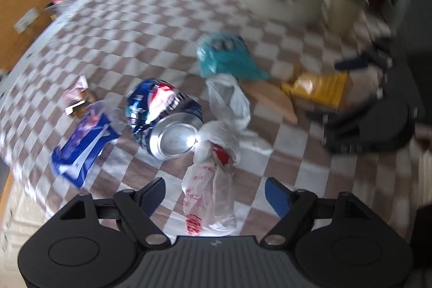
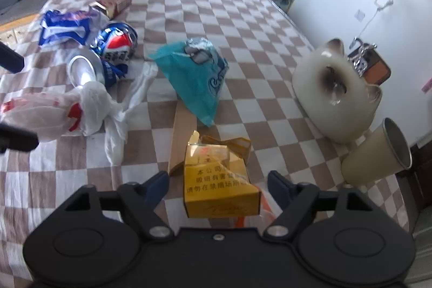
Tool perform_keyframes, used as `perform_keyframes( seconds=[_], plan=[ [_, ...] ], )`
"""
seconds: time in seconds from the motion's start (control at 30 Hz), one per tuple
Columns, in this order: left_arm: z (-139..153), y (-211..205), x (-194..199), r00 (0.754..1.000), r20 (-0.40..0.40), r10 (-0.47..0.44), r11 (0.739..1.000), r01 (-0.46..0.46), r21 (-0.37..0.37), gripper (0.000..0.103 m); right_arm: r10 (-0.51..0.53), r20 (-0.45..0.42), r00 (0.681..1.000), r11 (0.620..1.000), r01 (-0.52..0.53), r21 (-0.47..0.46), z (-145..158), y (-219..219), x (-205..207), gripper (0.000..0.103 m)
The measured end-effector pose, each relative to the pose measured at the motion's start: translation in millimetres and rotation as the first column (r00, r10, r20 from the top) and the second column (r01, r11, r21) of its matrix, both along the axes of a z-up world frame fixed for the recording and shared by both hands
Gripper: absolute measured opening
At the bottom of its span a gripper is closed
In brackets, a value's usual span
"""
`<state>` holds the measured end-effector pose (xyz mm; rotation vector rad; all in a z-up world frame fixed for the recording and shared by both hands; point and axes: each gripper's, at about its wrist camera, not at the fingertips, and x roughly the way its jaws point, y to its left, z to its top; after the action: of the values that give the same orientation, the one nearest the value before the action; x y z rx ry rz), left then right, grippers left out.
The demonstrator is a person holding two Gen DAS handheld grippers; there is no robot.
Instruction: Collect trash
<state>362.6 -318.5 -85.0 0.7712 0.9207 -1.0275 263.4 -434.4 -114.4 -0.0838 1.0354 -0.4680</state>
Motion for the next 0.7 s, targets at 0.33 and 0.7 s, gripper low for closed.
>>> perform_keyframes(
  seconds=[0.33,0.7],
  plan=[
    [-27.6,-32.1,27.4,0.978,-0.096,-0.185,0.966,0.198,0.164,0.062,-0.091,-0.027,0.996,0.989,0.093,0.116,-3.2,-22.2,6.1,0.06],
    [-50.4,-36.1,38.8,0.976,-0.183,-0.12,0.974,0.151,0.171,0.039,-0.09,0.004,0.996,0.977,0.088,0.197,0.1,-6.9,-25.5,0.059]
  ],
)
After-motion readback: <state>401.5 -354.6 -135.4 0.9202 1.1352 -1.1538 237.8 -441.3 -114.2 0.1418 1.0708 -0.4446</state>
